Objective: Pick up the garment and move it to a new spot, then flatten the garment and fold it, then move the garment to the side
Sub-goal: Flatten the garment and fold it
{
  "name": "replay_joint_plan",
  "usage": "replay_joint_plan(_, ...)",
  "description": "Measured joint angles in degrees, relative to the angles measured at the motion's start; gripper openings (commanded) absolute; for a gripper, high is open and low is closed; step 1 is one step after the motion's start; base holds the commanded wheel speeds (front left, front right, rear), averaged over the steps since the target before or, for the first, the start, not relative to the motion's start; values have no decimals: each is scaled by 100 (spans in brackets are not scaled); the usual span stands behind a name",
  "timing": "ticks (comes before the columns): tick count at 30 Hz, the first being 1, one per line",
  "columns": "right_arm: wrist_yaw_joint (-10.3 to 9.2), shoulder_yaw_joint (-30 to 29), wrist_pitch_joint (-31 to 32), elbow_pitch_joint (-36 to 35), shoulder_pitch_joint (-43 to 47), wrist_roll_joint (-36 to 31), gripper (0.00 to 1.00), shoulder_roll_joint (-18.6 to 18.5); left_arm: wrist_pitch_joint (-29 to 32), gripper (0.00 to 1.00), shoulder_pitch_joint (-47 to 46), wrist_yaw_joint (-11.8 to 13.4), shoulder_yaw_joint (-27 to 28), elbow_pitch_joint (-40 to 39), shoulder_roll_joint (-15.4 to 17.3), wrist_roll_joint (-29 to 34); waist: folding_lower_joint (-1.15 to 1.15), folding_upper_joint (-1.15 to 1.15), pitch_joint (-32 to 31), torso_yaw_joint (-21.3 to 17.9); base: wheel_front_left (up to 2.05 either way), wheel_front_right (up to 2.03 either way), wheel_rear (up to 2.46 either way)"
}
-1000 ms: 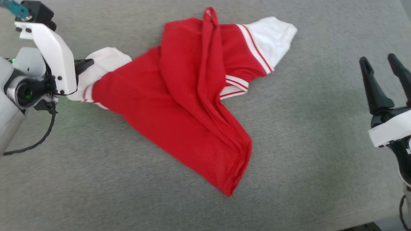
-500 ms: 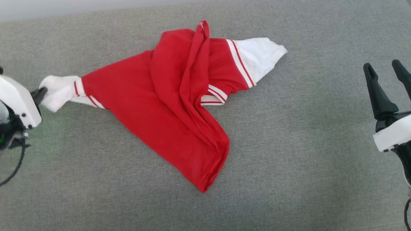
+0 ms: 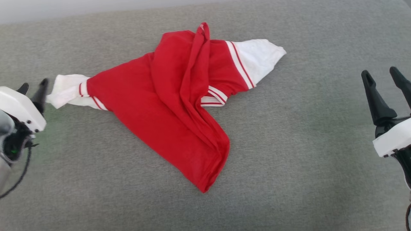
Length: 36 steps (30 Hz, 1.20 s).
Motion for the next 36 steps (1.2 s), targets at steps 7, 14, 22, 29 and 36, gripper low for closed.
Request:
replay_joint_plan(7,0,201,272,-40,103,0,100,-164,-1005,100,476,347,582,-436,-299,740,0,0,-83,381,0,0,0)
replay_joint_plan(14,0,928,886,-55,-36,32,100,-533,-1013,100,1991,1112,3210,-2293,-1200,3156,0,0,-129,977,0,0,0)
replay_joint_plan(22,1,2097,1704,328,-944,249,100,-1167,-1014,100,3716,1187,4690,-3720,-2585,5183,0,0,-172,1659,0,0,0)
replay_joint_plan(29,1,3051,2384,725,-1791,578,100,-1510,-1014,100,4275,776,5330,-4028,-3449,5983,0,0,-178,2211,0,0,0)
replay_joint_plan(36,1,3752,2687,1272,-2763,552,100,-1623,-1014,100,4350,372,5675,-3982,-3853,6326,0,0,-65,2564,0,0,0)
